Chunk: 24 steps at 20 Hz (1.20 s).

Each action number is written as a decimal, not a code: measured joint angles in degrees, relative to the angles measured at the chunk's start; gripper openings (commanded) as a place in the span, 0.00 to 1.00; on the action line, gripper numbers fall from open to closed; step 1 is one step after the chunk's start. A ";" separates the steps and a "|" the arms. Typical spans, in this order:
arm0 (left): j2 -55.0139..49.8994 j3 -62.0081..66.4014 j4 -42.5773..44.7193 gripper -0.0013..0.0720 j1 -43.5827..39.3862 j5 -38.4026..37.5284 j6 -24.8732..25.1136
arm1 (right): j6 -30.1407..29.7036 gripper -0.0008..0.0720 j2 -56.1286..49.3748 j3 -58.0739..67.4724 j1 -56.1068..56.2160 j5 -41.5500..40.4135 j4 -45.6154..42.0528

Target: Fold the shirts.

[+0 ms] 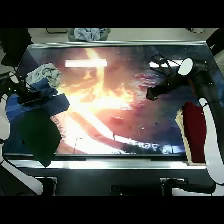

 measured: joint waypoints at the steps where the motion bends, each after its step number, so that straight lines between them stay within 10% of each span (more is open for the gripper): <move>1: -0.61 0.00 -0.35 0.06 0.11 -0.26 0.17 | -0.02 0.86 0.00 0.00 0.00 0.04 -0.02; 11: 19.63 9.27 -13.29 0.05 -3.78 8.52 3.50 | -3.37 0.86 5.53 0.09 0.00 -1.44 -1.20; 17: 39.74 5.97 -20.41 0.05 -20.00 16.48 5.95 | -3.67 0.85 17.40 0.11 0.00 -1.75 -2.62; 24: 39.76 -0.13 -20.33 0.06 -39.32 16.70 6.82 | -1.29 0.85 29.90 0.11 0.02 3.06 -8.13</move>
